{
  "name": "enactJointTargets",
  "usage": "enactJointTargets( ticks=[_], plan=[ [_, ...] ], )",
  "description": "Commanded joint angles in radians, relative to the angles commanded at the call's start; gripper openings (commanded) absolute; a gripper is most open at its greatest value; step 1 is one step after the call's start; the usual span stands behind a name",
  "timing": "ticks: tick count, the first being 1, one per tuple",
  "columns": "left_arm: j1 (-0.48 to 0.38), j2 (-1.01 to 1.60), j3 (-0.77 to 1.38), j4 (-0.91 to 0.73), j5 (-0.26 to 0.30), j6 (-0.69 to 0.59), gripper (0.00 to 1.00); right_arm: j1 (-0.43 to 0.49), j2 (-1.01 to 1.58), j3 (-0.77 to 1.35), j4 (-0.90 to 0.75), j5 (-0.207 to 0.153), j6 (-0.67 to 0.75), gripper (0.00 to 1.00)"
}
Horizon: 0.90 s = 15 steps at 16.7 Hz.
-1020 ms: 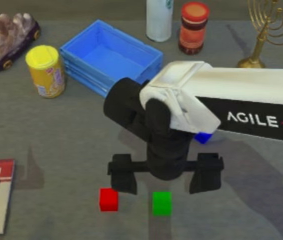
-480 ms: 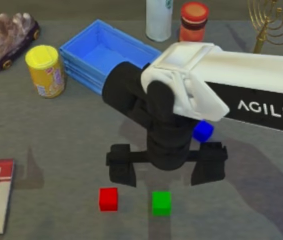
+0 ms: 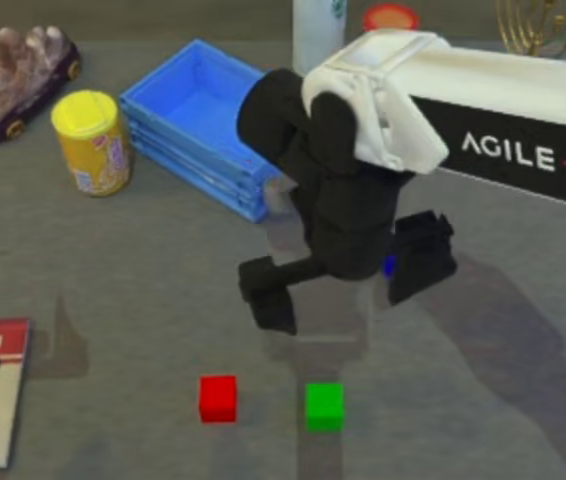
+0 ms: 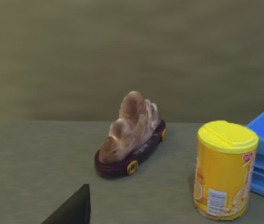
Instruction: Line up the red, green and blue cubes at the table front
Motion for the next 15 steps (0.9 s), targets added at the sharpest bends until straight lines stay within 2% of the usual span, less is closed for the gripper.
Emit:
enactJointTargets(
  ticks=[5,8,11,15],
  plan=[
    [0.000,0.000,0.000,0.000,0.000,0.000,1.00,-0.134,0.097,0.105,-0.037,-0.006,-0.450,1.00],
    [0.000,0.000,0.000,0.000,0.000,0.000,1.00,-0.206,0.134,0.159,-0.047,-0.007,-0.665,1.00],
    [0.000,0.000,0.000,0.000,0.000,0.000,1.00,-0.257,0.150,0.195,-0.046,-0.006,-0.787,1.00],
    [0.000,0.000,0.000,0.000,0.000,0.000,1.00,-0.271,0.152,0.205,-0.045,-0.006,-0.816,1.00]
  ],
)
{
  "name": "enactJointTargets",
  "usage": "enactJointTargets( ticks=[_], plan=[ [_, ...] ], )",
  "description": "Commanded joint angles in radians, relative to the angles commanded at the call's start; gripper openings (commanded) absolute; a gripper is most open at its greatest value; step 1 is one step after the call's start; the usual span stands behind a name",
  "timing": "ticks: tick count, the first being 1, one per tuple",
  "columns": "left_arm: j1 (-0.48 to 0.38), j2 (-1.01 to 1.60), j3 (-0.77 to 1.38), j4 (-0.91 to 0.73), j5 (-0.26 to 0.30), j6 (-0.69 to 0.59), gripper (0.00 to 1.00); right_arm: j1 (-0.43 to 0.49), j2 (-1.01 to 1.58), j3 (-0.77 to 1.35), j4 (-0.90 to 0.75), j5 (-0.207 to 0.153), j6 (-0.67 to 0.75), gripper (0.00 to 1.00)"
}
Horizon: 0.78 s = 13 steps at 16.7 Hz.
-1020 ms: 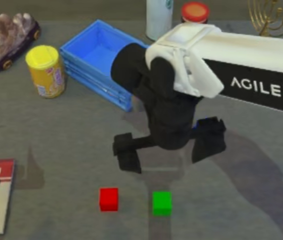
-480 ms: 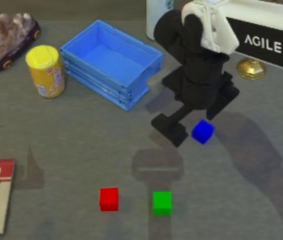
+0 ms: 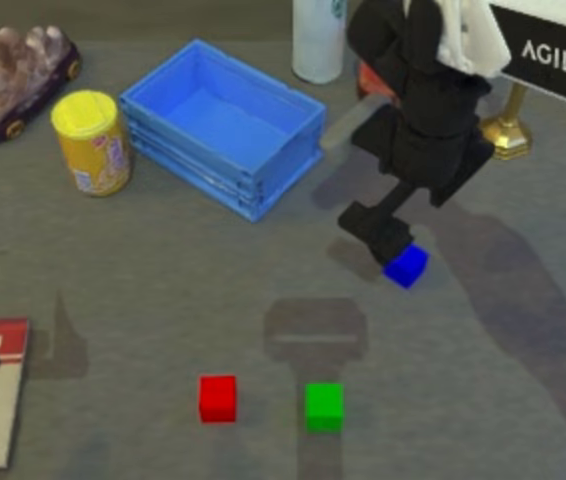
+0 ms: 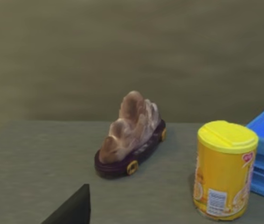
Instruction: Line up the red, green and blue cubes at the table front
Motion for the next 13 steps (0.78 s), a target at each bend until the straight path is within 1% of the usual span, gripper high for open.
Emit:
enactJointTargets(
  ticks=[4,11,13],
  plan=[
    [0.000,0.000,0.000,0.000,0.000,0.000,1.00,0.004,0.001,-0.016,0.017,0.000,0.002,1.00],
    [0.000,0.000,0.000,0.000,0.000,0.000,1.00,0.001,0.085,-0.176,0.266,0.001,0.003,1.00],
    [0.000,0.000,0.000,0.000,0.000,0.000,1.00,0.001,0.098,-0.198,0.297,0.001,0.003,1.00]
  ],
)
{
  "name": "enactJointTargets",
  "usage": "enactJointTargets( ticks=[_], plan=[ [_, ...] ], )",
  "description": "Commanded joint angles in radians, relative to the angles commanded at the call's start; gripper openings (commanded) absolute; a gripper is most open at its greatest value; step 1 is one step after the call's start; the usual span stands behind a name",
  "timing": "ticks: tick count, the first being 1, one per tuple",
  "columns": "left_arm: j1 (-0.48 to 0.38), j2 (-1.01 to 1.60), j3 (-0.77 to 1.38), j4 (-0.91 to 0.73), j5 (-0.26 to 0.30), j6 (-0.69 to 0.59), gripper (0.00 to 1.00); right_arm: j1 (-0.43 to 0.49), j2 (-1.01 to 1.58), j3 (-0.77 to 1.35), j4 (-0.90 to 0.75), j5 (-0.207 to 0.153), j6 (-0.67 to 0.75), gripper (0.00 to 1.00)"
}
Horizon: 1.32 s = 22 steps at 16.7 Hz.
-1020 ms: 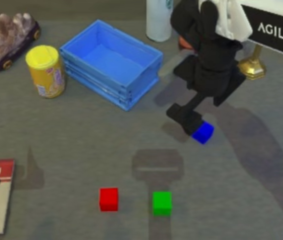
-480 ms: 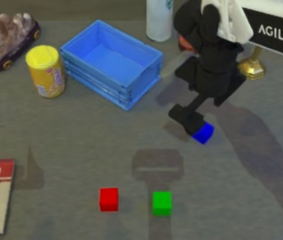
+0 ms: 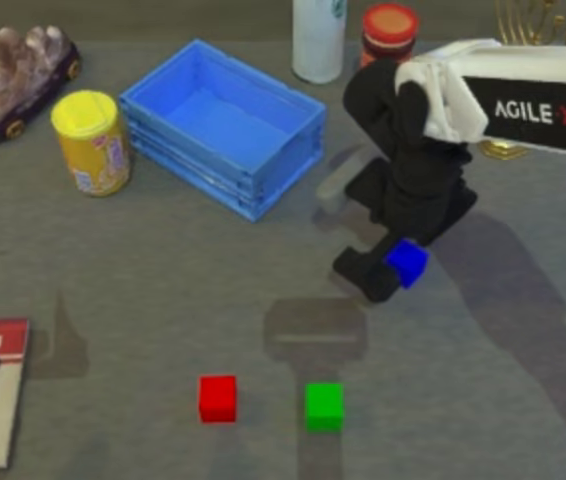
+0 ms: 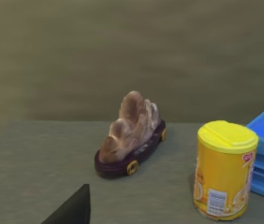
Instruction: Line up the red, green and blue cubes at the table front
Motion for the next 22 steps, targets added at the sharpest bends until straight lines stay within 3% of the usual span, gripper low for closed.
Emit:
enactJointTargets(
  ticks=[4,17,22],
  plan=[
    [0.000,0.000,0.000,0.000,0.000,0.000,1.00,0.000,0.001,-0.001,0.001,0.000,0.000,1.00],
    [0.000,0.000,0.000,0.000,0.000,0.000,1.00,0.000,0.001,-0.001,0.001,0.000,0.000,0.02],
    [0.000,0.000,0.000,0.000,0.000,0.000,1.00,0.000,0.001,-0.001,0.001,0.000,0.000,0.00]
  ],
)
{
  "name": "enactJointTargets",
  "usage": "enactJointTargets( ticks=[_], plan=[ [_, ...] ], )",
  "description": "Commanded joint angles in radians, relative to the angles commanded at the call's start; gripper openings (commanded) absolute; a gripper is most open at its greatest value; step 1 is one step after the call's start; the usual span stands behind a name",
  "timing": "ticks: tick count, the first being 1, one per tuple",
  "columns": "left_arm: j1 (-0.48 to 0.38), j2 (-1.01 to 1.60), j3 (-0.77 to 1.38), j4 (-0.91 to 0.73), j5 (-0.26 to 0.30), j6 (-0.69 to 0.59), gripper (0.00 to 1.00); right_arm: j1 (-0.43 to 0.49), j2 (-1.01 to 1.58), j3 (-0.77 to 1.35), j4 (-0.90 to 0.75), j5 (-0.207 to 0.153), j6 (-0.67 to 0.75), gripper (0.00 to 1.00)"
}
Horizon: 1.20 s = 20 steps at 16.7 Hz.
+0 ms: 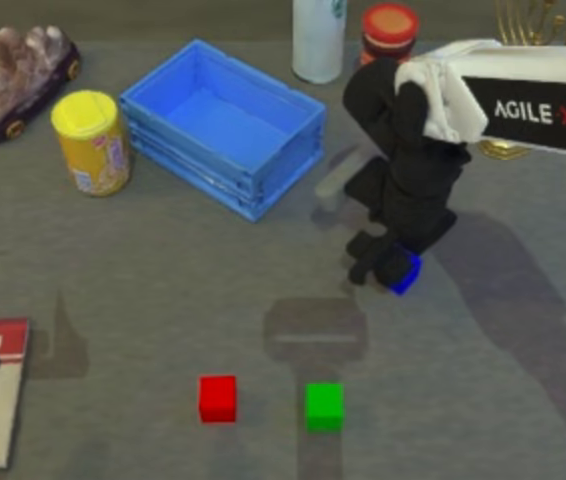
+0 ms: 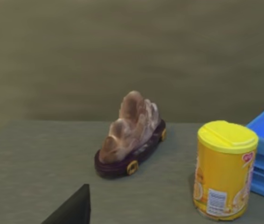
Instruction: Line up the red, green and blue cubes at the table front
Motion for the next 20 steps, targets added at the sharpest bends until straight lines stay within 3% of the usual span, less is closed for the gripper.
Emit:
enactJointTargets(
  ticks=[6,13,20],
  plan=[
    [0.000,0.000,0.000,0.000,0.000,0.000,1.00,0.003,-0.046,0.026,-0.034,-0.014,0.010,0.00],
    [0.000,0.000,0.000,0.000,0.000,0.000,1.00,0.011,-0.111,0.174,-0.250,-0.014,0.008,0.00],
    [0.000,0.000,0.000,0.000,0.000,0.000,1.00,0.022,-0.144,0.136,-0.242,-0.016,-0.024,0.00]
  ],
)
